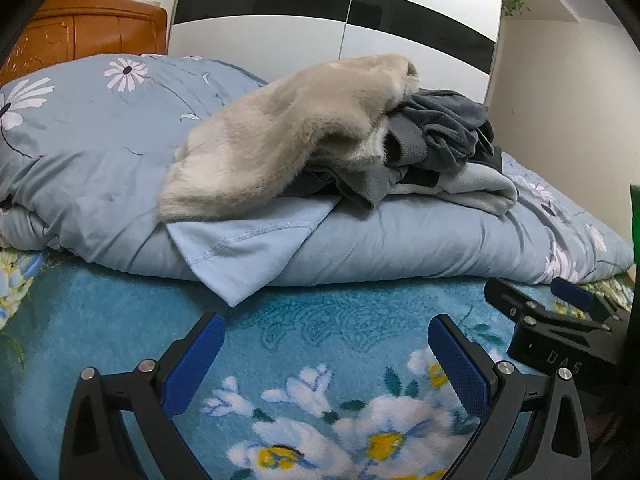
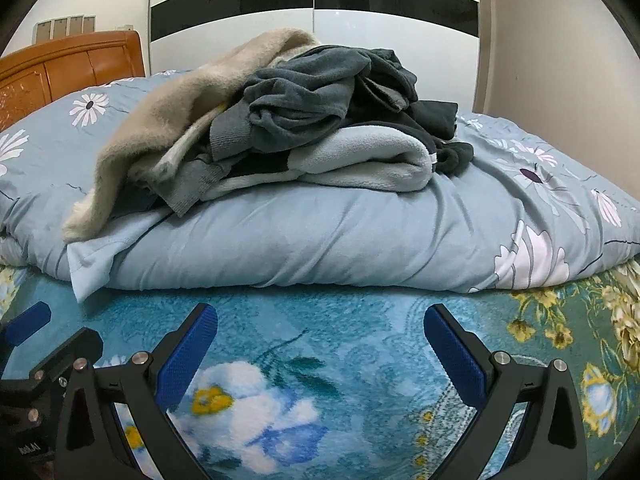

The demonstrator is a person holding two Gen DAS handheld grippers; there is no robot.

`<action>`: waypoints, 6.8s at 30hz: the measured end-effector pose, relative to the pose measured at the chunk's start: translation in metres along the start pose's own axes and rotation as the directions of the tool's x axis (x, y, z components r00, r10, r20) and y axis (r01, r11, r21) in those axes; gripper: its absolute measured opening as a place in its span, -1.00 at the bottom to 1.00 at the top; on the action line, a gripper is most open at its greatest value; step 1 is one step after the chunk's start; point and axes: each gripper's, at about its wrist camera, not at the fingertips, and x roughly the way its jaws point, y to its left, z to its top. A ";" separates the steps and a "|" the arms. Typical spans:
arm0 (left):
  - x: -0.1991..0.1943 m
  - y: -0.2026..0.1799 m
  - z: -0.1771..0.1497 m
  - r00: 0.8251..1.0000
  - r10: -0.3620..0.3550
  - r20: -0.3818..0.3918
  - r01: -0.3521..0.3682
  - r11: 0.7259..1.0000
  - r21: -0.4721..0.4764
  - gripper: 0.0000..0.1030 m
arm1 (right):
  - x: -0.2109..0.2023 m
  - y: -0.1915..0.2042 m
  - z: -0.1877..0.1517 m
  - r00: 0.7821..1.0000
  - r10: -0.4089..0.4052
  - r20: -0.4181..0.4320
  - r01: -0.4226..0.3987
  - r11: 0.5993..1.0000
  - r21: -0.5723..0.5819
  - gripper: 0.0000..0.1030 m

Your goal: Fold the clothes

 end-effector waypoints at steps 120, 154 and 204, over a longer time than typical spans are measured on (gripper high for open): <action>-0.399 -0.080 0.021 0.957 0.287 0.048 -0.286 0.958 -0.024 1.00 | -0.203 -0.119 -0.032 0.727 0.679 -0.102 -0.635 0.721 0.276 0.33; -0.155 -0.052 -0.046 0.887 -0.224 -0.403 0.111 0.952 -0.284 -0.50 | -0.179 -0.185 -0.125 0.774 0.532 -0.344 -0.220 0.735 0.642 -0.15; -0.119 -0.233 -0.082 0.819 -0.028 -0.573 0.268 0.902 0.338 0.29 | -0.241 -0.293 -0.125 0.861 0.509 0.027 -0.306 0.475 0.825 -0.84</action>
